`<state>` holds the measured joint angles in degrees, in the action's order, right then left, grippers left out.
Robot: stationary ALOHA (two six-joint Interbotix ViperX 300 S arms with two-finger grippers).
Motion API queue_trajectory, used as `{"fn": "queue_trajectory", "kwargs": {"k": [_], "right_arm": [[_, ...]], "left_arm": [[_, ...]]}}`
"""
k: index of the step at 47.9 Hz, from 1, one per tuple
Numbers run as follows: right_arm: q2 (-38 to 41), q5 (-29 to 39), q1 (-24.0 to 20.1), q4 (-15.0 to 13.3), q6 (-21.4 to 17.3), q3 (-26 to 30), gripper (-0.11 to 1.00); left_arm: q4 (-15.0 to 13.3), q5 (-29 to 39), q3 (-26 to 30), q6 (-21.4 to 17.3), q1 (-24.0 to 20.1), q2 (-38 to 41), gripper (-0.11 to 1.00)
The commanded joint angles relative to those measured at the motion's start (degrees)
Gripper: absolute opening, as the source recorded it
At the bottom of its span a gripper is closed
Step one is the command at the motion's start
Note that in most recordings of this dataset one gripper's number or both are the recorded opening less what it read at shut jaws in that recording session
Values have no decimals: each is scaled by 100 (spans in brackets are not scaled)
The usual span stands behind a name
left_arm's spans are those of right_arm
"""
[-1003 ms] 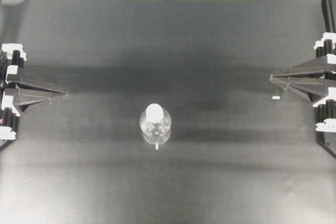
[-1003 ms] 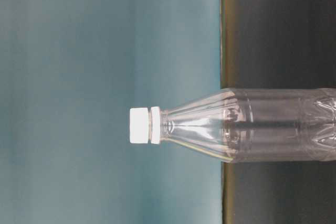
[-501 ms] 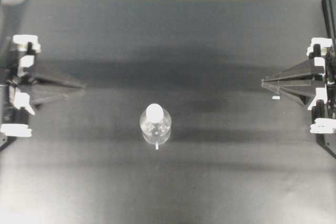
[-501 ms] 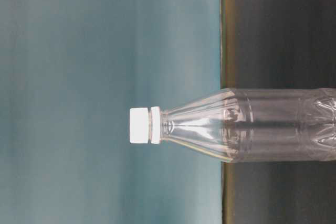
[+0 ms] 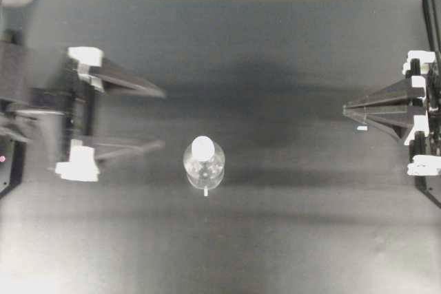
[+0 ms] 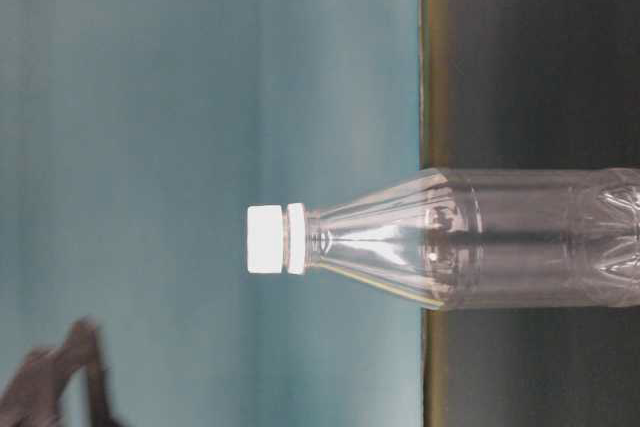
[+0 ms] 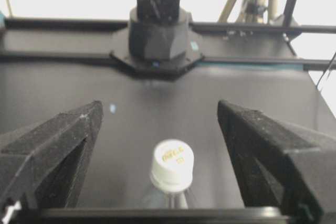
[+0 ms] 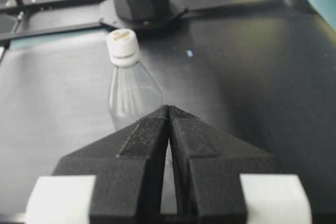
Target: Open the bottle cap by holding the bottle with the left arm and twisting the cap with the right arm.
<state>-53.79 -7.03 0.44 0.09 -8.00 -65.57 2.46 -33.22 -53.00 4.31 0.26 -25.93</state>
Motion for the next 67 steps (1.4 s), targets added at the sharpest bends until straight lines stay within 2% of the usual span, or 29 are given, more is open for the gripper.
{"fn": "queue_trajectory", "kwargs": {"k": [1, 11, 24, 45, 59, 67], "right_arm": [[-35, 9, -53, 9, -158, 132, 1], [-88, 70, -53, 9, -255, 141, 1], [-97, 88, -53, 9, -334, 141, 1], [-97, -123, -53, 18, -606, 149, 1], [-53, -105, -79, 18, -686, 158, 1], [-53, -9, -79, 176, -686, 149, 1]], "left_arm": [[18, -290, 132, 26, 97, 352, 95], [9, -650, 299, -26, 62, 1187, 96], [18, -659, 686, -70, -53, 1661, 98], [9, -1011, 650, 44, 193, 2443, 98], [9, -1046, 448, 70, 185, 2944, 98], [18, -1037, 431, 141, 185, 3199, 98]]}}
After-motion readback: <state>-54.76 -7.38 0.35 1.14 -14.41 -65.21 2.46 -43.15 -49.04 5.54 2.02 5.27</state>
